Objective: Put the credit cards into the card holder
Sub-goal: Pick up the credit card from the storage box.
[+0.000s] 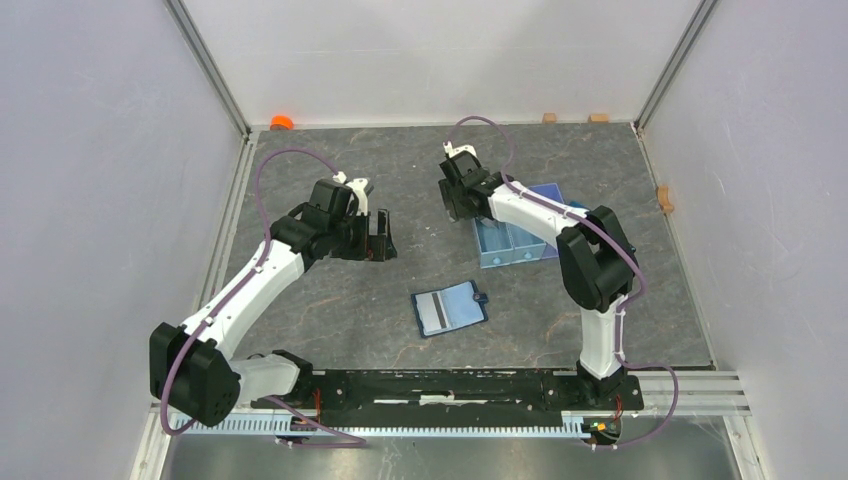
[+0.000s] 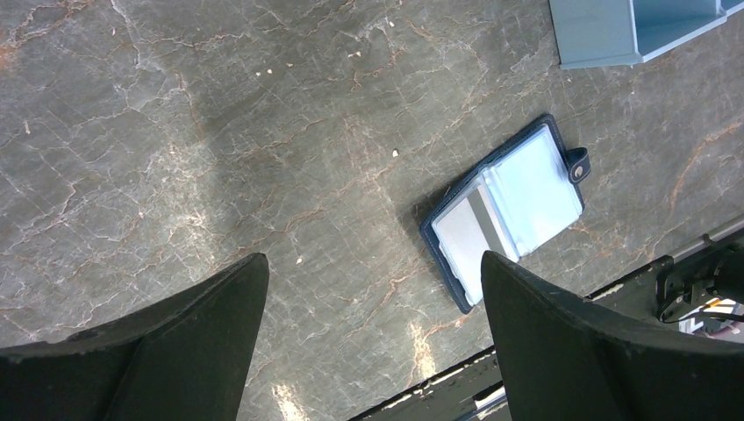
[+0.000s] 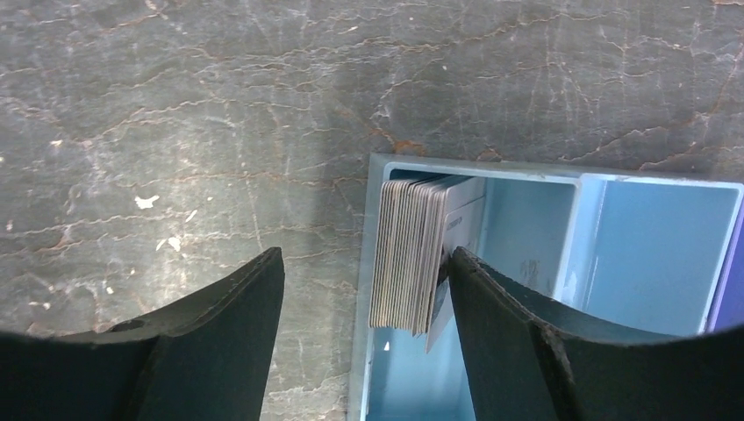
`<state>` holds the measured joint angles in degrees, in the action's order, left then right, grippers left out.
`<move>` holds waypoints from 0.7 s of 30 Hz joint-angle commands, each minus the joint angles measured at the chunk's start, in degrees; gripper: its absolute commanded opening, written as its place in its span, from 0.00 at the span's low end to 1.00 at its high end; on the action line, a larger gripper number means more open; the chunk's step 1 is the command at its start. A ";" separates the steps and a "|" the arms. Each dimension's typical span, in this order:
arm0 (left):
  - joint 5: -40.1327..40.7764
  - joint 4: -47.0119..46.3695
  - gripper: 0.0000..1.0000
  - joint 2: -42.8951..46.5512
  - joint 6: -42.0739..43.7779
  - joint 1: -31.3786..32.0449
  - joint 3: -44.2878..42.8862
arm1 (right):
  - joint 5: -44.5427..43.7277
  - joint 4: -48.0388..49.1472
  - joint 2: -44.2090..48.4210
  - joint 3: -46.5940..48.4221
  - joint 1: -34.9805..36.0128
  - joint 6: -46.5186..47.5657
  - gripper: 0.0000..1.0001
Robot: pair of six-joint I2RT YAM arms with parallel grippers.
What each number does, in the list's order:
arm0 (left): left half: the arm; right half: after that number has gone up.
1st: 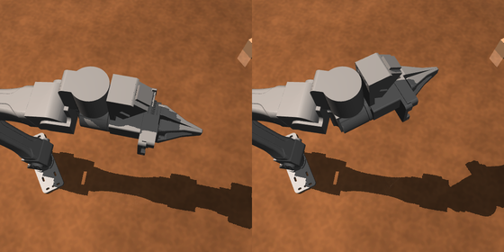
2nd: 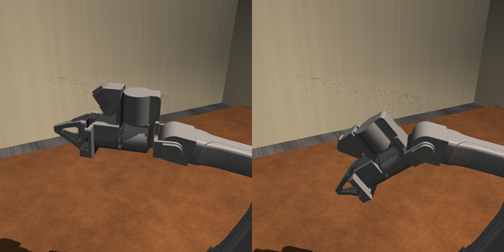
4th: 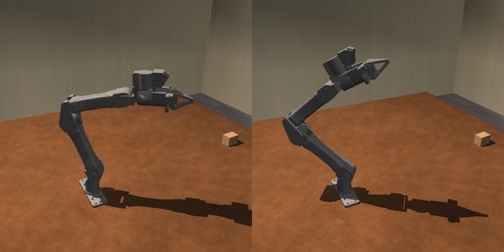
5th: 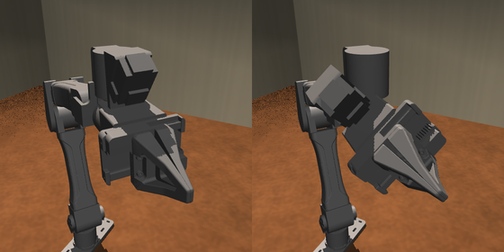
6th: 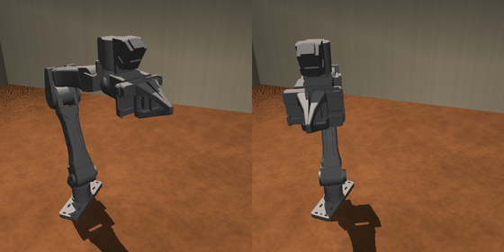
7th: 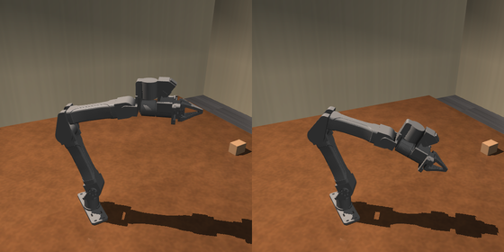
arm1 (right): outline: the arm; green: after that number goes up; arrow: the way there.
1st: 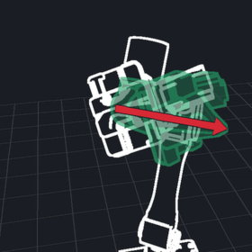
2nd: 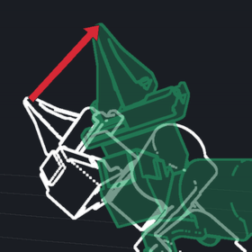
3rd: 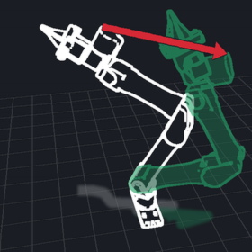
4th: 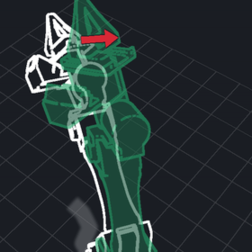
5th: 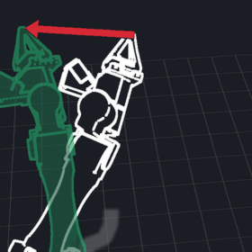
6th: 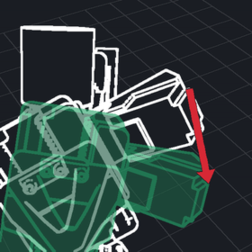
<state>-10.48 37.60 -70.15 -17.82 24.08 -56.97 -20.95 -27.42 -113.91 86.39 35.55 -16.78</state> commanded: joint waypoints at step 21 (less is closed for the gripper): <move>1.47 -1.40 0.96 0.54 2.36 -0.28 0.19 | -0.78 1.88 5.23 -0.67 3.74 -1.37 0.52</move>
<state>-9.50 37.60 -70.15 -17.80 24.08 -56.80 -21.67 -26.98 -112.07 86.13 38.46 -17.15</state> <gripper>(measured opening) 0.961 0.537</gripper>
